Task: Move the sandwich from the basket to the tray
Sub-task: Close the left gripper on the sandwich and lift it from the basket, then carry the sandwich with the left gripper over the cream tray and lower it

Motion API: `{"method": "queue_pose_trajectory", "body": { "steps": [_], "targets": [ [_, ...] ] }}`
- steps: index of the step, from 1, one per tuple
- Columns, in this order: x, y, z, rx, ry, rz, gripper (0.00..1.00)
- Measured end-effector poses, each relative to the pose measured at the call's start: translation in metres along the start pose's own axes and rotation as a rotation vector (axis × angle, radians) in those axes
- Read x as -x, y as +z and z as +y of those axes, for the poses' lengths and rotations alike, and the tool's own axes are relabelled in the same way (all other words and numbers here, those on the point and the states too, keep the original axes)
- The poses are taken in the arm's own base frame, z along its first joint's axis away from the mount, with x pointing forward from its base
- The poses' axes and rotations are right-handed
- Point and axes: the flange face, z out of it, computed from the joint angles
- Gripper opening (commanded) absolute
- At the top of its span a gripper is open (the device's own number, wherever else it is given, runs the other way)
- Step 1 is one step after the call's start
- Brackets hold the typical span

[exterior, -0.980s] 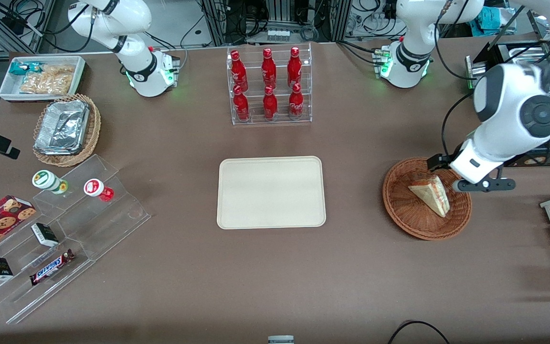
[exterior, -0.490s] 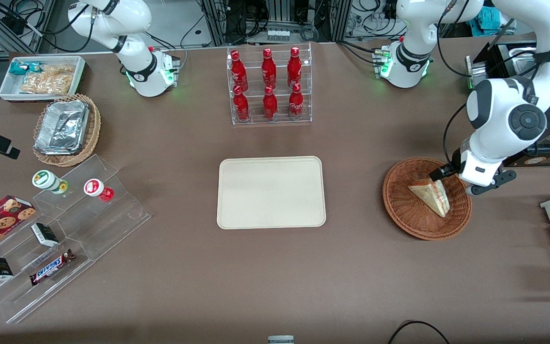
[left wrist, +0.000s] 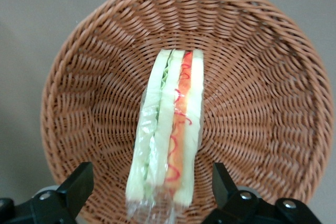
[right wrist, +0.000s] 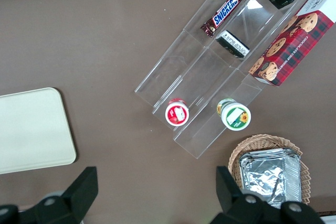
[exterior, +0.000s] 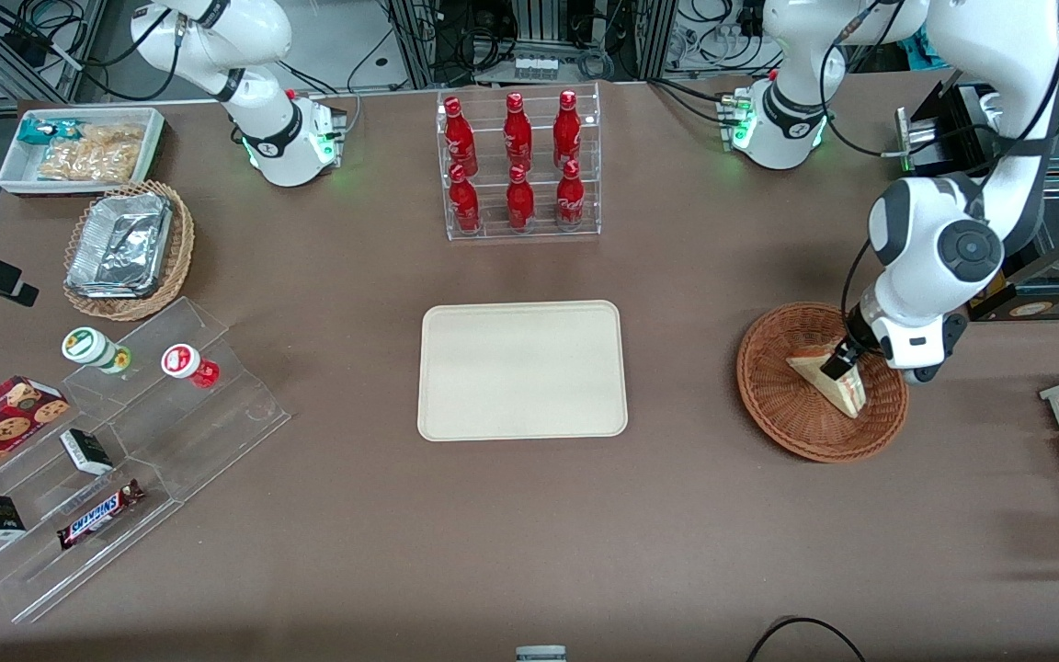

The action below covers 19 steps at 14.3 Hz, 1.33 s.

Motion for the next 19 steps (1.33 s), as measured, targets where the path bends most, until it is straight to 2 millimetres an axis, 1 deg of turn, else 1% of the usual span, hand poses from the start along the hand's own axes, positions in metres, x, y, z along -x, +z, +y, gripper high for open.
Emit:
{"method": "queue_pose_trajectory", "body": {
  "steps": [1,2,3,4,6,8,9,10,11,12,13,14,15,16,17,19],
  "targets": [
    [0.000,0.009,0.001,0.003,-0.040,0.001,0.40],
    [0.000,0.017,0.002,0.005,-0.089,0.001,0.17],
    [0.000,0.024,0.003,0.002,-0.124,-0.001,0.11],
    [0.001,0.029,0.003,-0.003,-0.140,-0.005,0.07],
    [0.002,0.028,0.004,-0.005,-0.145,-0.005,0.04],
    [0.003,0.019,0.009,-0.024,-0.124,-0.014,0.02],
    [0.002,0.008,0.014,-0.045,-0.096,-0.024,0.02],
    [0.003,-0.008,0.023,-0.073,-0.046,-0.040,0.01],
    [0.008,-0.027,0.034,-0.101,0.027,-0.056,0.01],
    [0.018,-0.047,0.047,-0.120,0.119,-0.069,0.02],
    [0.032,-0.062,0.062,-0.125,0.204,-0.071,0.04],
    [0.050,-0.072,0.076,-0.120,0.289,-0.067,0.04],
    [0.069,-0.076,0.089,-0.114,0.380,-0.063,0.02],
    [0.088,-0.077,0.101,-0.110,0.468,-0.062,0.00],
    [0.110,-0.076,0.115,-0.108,0.543,-0.060,0.00],
    [0.156,-0.069,0.147,-0.103,0.638,-0.059,0.00]
  ]
}}
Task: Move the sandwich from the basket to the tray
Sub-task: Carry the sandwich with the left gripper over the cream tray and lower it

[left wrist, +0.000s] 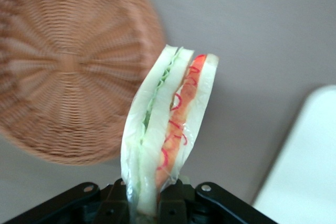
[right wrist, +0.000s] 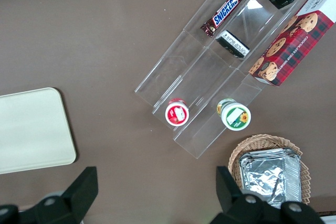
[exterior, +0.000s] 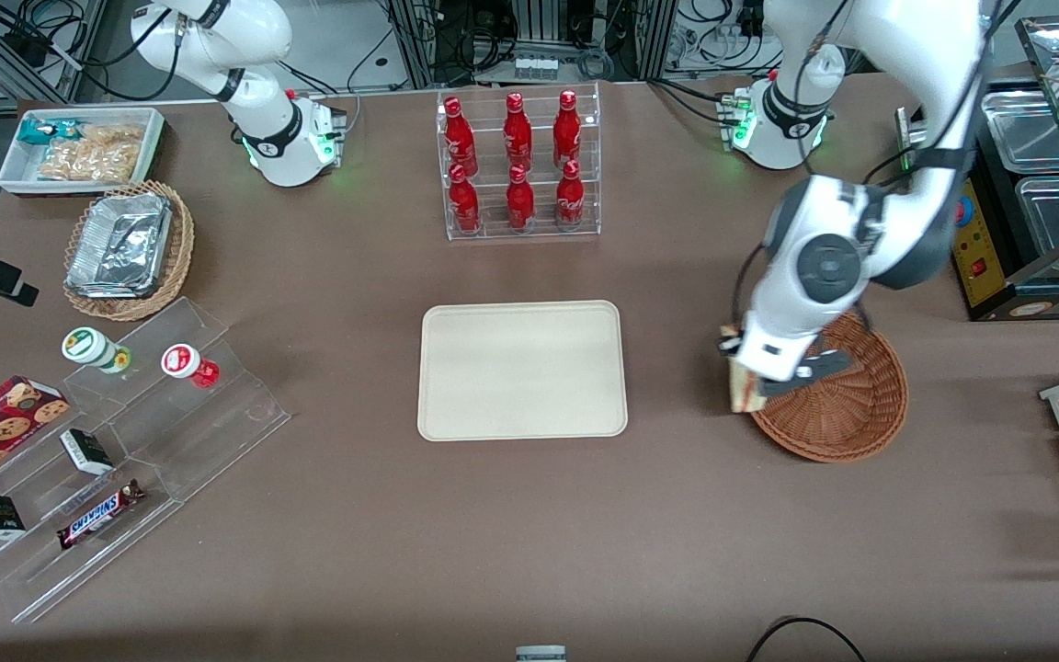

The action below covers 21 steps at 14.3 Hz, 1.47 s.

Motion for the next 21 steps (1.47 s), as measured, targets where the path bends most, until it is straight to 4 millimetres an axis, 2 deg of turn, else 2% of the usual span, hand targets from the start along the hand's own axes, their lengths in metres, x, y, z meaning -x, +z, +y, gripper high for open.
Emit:
{"method": "queue_pose_trajectory", "body": {
  "steps": [4,8,11,14,17,19,20,21],
  "targets": [
    [0.030,0.018,0.111,0.017,0.049,0.012,0.00],
    [0.062,0.030,0.190,0.091,0.065,-0.032,0.00],
    [0.087,0.042,0.236,0.112,0.075,-0.040,0.00],
    [0.107,0.055,0.269,0.118,0.066,-0.037,0.01],
    [0.120,0.071,0.289,0.112,0.030,-0.041,0.02],
    [0.121,0.079,0.295,0.107,-0.007,-0.028,0.04],
    [0.119,0.081,0.296,0.105,-0.020,-0.017,0.21],
    [0.117,0.082,0.297,0.104,-0.029,-0.009,0.88]
  ]
}}
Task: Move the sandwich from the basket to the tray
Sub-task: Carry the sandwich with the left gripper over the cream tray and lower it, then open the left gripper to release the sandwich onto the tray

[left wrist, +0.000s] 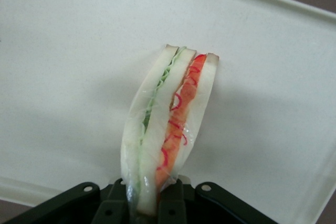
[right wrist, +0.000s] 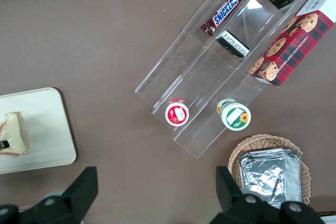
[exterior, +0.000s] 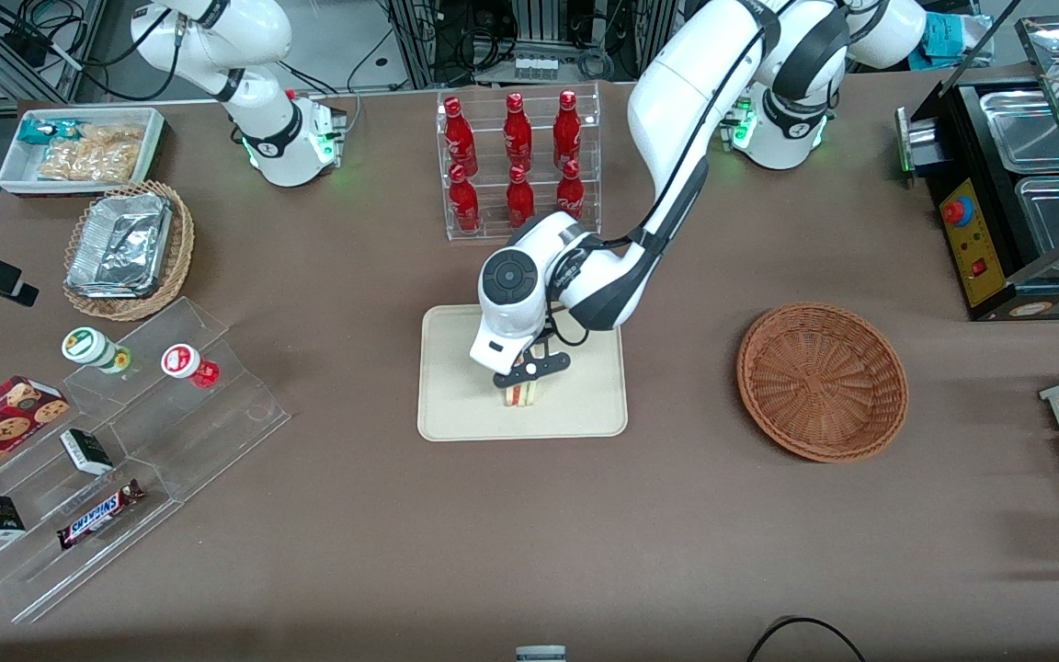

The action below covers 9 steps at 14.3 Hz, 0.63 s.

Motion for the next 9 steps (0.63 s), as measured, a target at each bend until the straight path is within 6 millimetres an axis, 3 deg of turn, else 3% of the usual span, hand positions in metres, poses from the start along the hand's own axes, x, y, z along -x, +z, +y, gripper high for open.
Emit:
{"method": "queue_pose_trajectory", "body": {
  "steps": [1,5,9],
  "targets": [
    [-0.001,0.001,0.000,-0.001,-0.005,0.003,1.00],
    [0.005,-0.005,0.006,0.010,-0.002,0.014,1.00],
    [0.004,-0.052,0.001,-0.005,-0.001,0.049,1.00]
  ]
}}
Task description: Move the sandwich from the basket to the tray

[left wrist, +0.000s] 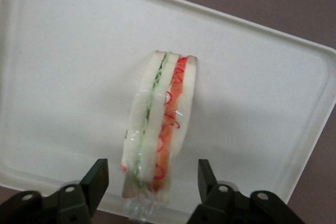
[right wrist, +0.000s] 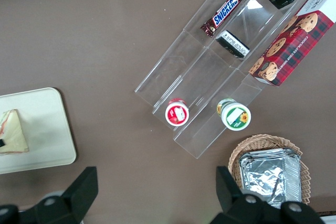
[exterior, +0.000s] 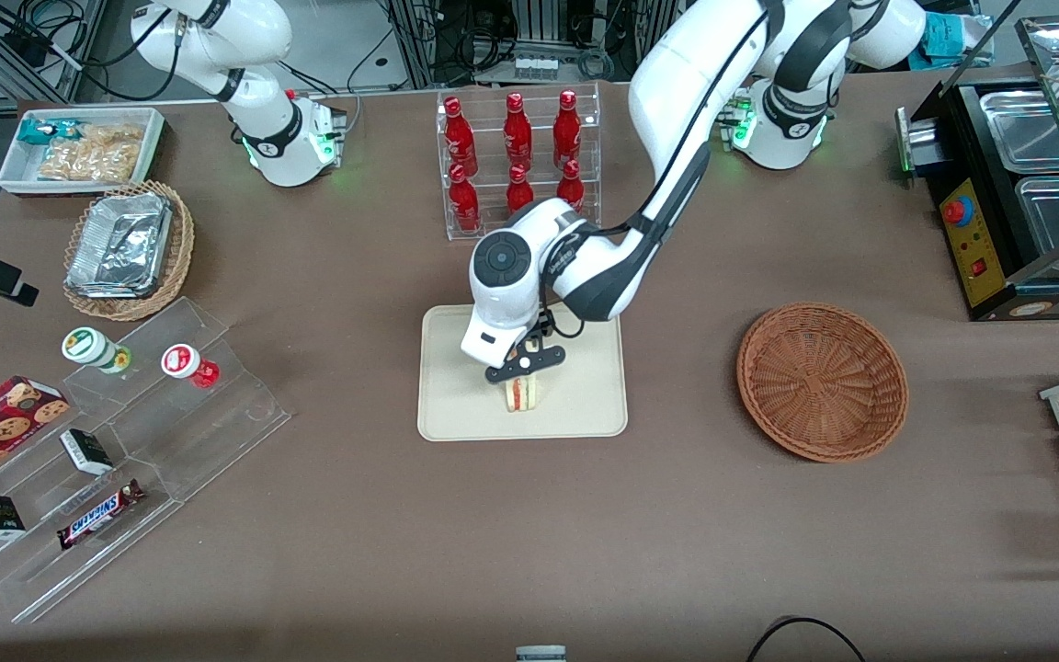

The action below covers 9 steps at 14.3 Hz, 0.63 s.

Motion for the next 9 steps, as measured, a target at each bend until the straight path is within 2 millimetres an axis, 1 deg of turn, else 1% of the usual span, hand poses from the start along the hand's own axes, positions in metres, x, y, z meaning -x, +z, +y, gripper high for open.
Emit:
{"method": "queue_pose_trajectory", "body": {
  "steps": [2,4,5,7,9],
  "targets": [
    [-0.009,-0.032,-0.017,-0.057,-0.018,0.002,1.00],
    [-0.030,-0.060,-0.040,-0.082,-0.054,0.004,1.00],
    [-0.041,-0.066,-0.054,-0.094,-0.059,-0.001,1.00],
    [-0.064,-0.069,-0.089,-0.116,-0.035,-0.021,1.00],
    [-0.087,-0.076,-0.133,-0.132,0.006,-0.047,1.00]
  ]
}}
